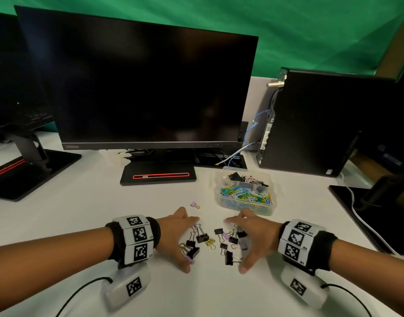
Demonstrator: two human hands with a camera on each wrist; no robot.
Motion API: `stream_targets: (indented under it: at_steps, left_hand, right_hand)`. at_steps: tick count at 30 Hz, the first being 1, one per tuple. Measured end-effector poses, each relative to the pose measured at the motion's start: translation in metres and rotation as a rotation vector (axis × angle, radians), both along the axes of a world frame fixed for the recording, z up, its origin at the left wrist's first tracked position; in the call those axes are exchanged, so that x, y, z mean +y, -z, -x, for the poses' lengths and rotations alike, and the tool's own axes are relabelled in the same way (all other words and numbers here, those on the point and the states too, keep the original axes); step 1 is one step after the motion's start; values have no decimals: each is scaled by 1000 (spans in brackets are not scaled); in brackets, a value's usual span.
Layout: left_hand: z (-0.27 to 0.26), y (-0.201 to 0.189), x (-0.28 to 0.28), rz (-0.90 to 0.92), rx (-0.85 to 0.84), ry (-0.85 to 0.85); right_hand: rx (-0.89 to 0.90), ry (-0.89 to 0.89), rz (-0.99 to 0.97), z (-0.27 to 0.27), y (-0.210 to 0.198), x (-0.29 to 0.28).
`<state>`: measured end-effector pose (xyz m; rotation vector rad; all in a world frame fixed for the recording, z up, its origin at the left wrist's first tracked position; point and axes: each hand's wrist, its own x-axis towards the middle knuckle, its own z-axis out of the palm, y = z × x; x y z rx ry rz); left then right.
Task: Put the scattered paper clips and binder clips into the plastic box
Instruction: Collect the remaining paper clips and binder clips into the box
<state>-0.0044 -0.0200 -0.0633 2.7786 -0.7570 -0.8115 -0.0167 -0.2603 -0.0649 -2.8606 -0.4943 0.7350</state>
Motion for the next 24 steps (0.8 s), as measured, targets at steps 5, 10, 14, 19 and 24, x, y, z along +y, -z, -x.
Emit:
stream_targets:
  at_steps: [5,10,14,19,24]
  left_hand:
    - [-3,4,-28,42,3,-6]
    - [-10,7,-35,2,0,-11]
    - [-11,6,-45,-47,-16,-23]
    - [-14,6,-51,-66,-36,-49]
    - [-10,13,-53,-27,-121,-47]
  right_hand:
    - [0,11,-153,-1,4,24]
    - [58,68,-260,-2,2,27]
    - [62,119,-281,-3,2,32]
    - [20,135,-254,-6,3,33]
    - [-35,104,-164,-4,1,33]
